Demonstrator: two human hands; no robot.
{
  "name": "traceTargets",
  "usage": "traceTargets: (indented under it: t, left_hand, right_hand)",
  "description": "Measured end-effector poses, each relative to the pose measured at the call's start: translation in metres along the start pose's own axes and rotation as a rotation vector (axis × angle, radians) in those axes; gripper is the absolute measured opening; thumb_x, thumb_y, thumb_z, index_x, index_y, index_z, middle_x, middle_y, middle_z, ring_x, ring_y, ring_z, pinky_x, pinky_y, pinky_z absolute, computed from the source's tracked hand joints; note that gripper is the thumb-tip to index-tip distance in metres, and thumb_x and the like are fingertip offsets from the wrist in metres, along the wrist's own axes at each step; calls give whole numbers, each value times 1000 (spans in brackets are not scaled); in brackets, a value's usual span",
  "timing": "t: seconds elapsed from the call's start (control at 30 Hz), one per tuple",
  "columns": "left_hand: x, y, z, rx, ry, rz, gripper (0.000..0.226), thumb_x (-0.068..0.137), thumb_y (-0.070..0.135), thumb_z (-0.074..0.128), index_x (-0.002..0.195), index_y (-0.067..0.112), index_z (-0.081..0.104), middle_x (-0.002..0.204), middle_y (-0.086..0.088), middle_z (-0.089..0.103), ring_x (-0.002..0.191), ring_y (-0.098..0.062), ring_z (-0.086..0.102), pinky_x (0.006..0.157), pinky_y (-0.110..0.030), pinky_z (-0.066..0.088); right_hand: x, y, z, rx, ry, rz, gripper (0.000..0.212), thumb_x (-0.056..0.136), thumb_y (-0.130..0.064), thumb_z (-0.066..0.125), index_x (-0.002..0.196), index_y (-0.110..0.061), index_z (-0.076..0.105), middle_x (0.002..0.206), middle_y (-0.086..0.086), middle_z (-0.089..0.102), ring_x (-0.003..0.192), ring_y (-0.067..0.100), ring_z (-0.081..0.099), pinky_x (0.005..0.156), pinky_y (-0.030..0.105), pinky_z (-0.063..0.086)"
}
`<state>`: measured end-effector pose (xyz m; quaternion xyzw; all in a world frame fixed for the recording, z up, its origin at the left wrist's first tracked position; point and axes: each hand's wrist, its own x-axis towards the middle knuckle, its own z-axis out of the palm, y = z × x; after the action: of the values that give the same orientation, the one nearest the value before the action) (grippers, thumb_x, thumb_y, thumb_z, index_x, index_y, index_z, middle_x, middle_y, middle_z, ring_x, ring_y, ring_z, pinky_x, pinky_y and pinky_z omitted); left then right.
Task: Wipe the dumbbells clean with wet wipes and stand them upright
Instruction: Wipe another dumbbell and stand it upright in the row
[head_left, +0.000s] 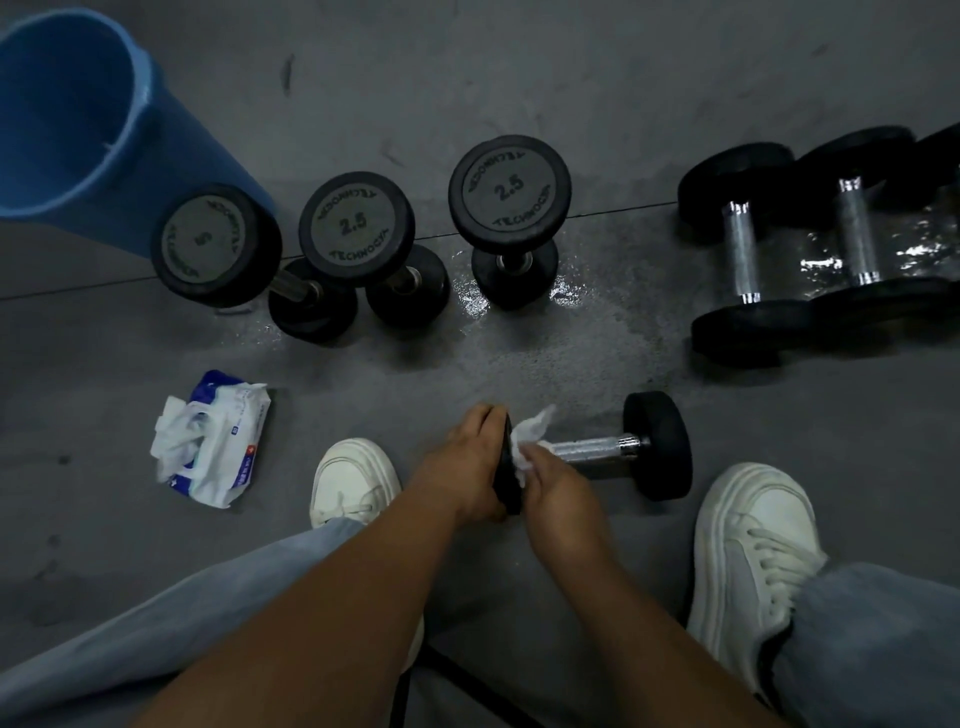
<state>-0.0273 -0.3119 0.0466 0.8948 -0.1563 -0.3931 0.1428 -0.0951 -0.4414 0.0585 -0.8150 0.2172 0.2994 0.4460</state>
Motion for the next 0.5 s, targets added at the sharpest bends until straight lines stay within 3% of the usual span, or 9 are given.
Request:
traceTargets:
  t: [0.1, 0.23, 0.37, 0.43, 0.5]
  left_hand:
    - [-2, 2, -2, -4, -8, 0, 119, 64, 32, 87, 155, 19, 11, 160, 1, 9, 137, -28, 37, 104, -45, 44]
    - [-2, 4, -4, -2, -14, -3, 117, 63, 29, 88, 153, 19, 14, 157, 1, 12, 135, -28, 40, 100, -45, 46]
    - [-1, 3, -4, 18, -24, -16, 124, 61, 27, 90, 155, 19, 10, 161, -1, 8, 139, -29, 36, 107, -42, 42]
    - [-1, 2, -2, 27, -25, -12, 125, 59, 27, 91, 154, 19, 11, 160, -1, 9, 138, -29, 37, 105, -42, 43]
    - [2, 1, -3, 27, -25, -9, 126, 57, 29, 92, 154, 20, 13, 159, 0, 11, 136, -30, 40, 102, -42, 45]
  right_hand:
    - [8, -4, 2, -21, -75, 61, 45, 99, -21, 35, 142, -34, 38, 119, 9, 62, 107, 30, 61, 86, 37, 48]
    - [21, -13, -6, -143, 74, -22, 34, 97, -23, 40, 126, -29, 56, 116, 6, 65, 106, 26, 61, 90, 35, 48]
    - [24, -25, -7, -52, -137, 256, 46, 100, -44, 33, 131, -17, 54, 130, 11, 58, 122, 27, 52, 104, 35, 37]
    - [28, -35, -19, -146, -138, 256, 36, 97, -32, 42, 126, -17, 57, 126, 10, 60, 118, 27, 55, 100, 35, 42]
    - [31, -36, -23, -221, -63, 139, 33, 93, -19, 44, 124, -19, 57, 119, 11, 61, 109, 30, 59, 92, 39, 49]
